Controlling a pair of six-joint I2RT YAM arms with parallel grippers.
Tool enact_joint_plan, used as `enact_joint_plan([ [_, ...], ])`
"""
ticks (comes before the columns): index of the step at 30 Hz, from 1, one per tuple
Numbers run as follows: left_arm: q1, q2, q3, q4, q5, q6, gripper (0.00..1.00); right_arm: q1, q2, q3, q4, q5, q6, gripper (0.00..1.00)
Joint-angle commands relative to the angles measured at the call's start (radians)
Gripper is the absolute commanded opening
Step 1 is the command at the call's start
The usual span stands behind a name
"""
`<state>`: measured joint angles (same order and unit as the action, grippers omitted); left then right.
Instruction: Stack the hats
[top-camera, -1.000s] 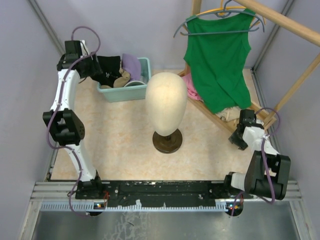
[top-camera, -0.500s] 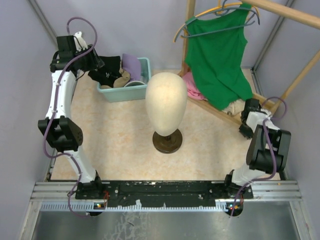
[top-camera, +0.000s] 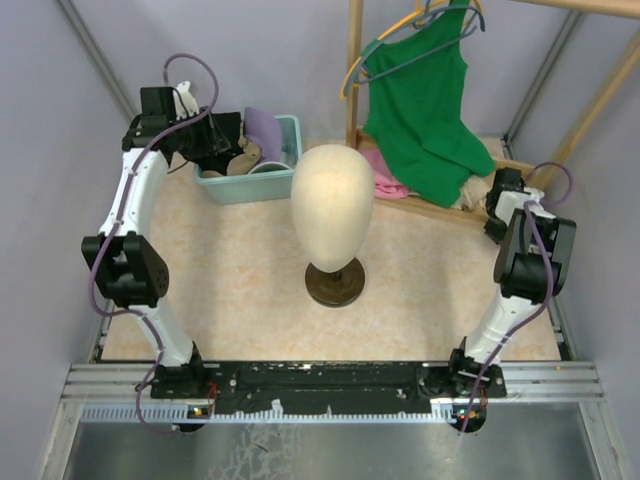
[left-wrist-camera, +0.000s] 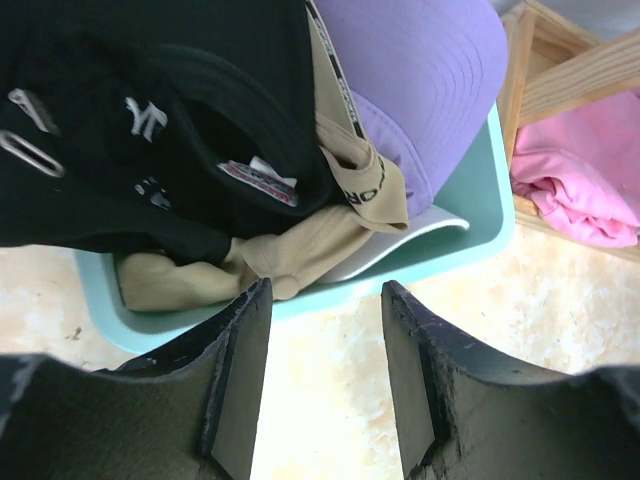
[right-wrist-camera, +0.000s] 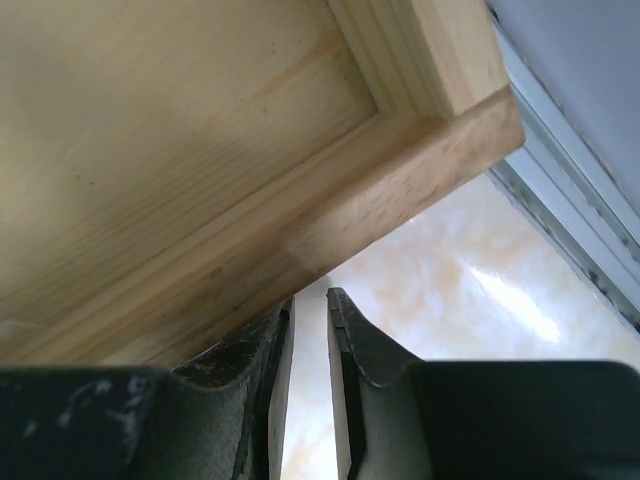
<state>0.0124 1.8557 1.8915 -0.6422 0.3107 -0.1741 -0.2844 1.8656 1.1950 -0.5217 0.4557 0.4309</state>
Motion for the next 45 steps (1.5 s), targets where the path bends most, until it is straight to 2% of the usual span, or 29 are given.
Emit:
enact_joint_plan([
  [1, -0.007, -0.052, -0.032, 0.051, 0.026, 0.020, 0.54, -0.002, 0.103, 0.127, 0.152, -0.068, -0.002, 0.22],
  [8, -0.009, -0.076, -0.086, 0.133, 0.049, -0.001, 0.57, 0.004, 0.265, 0.352, 0.185, -0.191, -0.014, 0.19],
  [15, -0.009, -0.060, -0.077, 0.095, 0.041, 0.017, 0.59, 0.039, 0.414, 0.576, 0.156, -0.283, -0.021, 0.16],
  [18, -0.008, -0.068, -0.082, 0.069, 0.036, 0.030, 0.60, 0.067, 0.339, 0.515, 0.147, -0.317, -0.015, 0.16],
  [21, -0.005, -0.092, -0.104, 0.077, 0.025, 0.032, 0.61, 0.111, 0.185, 0.267, 0.260, -0.379, 0.004, 0.17],
  [23, -0.006, -0.103, -0.106, 0.084, 0.023, 0.029, 0.62, 0.143, 0.124, 0.159, 0.334, -0.446, 0.050, 0.17],
  [28, -0.005, -0.101, -0.085, 0.078, 0.035, 0.028, 0.62, 0.235, 0.101, 0.036, 0.464, -0.566, 0.177, 0.16],
  [31, -0.003, -0.109, -0.095, 0.093, 0.046, 0.031, 0.63, 0.276, 0.117, -0.008, 0.602, -0.619, 0.275, 0.07],
  [34, -0.004, -0.119, -0.115, 0.106, 0.047, 0.035, 0.63, 0.312, 0.177, 0.002, 0.701, -0.645, 0.365, 0.03],
  [38, -0.003, -0.119, -0.120, 0.112, 0.051, 0.040, 0.63, 0.357, 0.282, 0.110, 0.753, -0.644, 0.420, 0.02],
  [45, -0.001, -0.103, -0.110, 0.115, 0.058, 0.048, 0.63, 0.379, 0.415, 0.361, 0.665, -0.620, 0.423, 0.01],
])
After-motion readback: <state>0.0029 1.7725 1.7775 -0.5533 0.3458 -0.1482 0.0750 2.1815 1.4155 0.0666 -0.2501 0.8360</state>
